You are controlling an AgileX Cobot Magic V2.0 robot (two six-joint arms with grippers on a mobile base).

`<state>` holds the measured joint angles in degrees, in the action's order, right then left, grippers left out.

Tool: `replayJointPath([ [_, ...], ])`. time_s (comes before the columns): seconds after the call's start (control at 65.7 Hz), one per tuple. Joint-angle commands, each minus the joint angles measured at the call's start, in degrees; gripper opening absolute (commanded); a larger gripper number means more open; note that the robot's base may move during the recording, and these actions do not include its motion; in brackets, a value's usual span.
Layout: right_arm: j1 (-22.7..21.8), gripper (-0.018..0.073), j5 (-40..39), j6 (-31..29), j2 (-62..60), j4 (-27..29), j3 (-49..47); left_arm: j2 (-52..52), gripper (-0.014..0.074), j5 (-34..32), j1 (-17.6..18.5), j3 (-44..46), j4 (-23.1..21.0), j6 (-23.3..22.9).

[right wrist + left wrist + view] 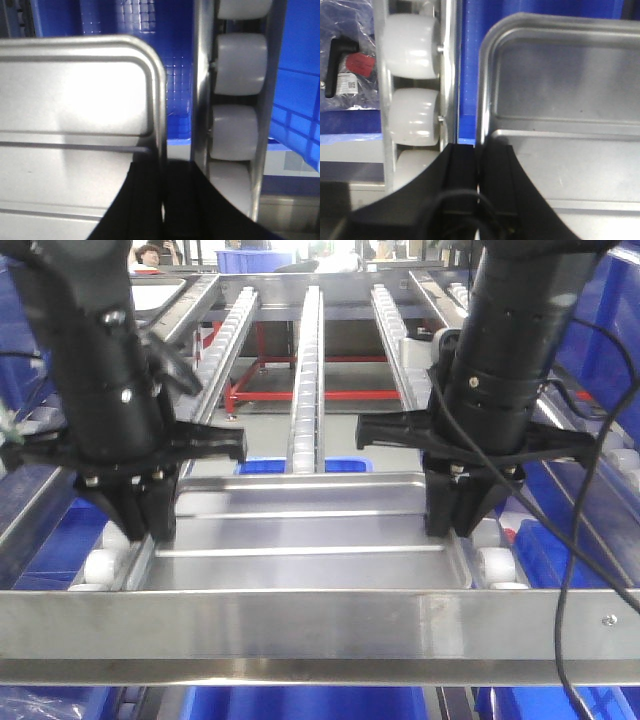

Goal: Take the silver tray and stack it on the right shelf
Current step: 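Lift the silver tray and pull it toward the robot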

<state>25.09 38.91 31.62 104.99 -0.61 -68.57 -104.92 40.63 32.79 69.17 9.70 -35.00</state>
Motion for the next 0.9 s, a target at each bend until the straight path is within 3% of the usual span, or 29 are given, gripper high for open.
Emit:
replayJointPath([
  [0.0, -0.3, 0.0051, 0.3, -0.3, -3.9, -0.5, -2.7, 2.8, -0.0098, 1.8, 0.1, 3.5, 0.5, 0.2],
  [0.518, -0.2, 0.0051, 9.6, 2.1, -10.1, -0.1, -6.0, 11.4, -0.0098, 7.6, 0.3, 4.7, -2.4, 1.6],
  [0.67, 1.9, 0.0051, 9.9, 4.8, -13.5, -0.1, -3.2, 15.2, -0.0098, 10.8, 2.2, 2.7, -2.6, 1.4],
  [0.883, 7.0, 0.0054, 9.9, 12.4, -20.6, -2.4, 4.6, 22.7, -0.0098, 12.0, 6.1, -3.8, -2.6, -3.5],
])
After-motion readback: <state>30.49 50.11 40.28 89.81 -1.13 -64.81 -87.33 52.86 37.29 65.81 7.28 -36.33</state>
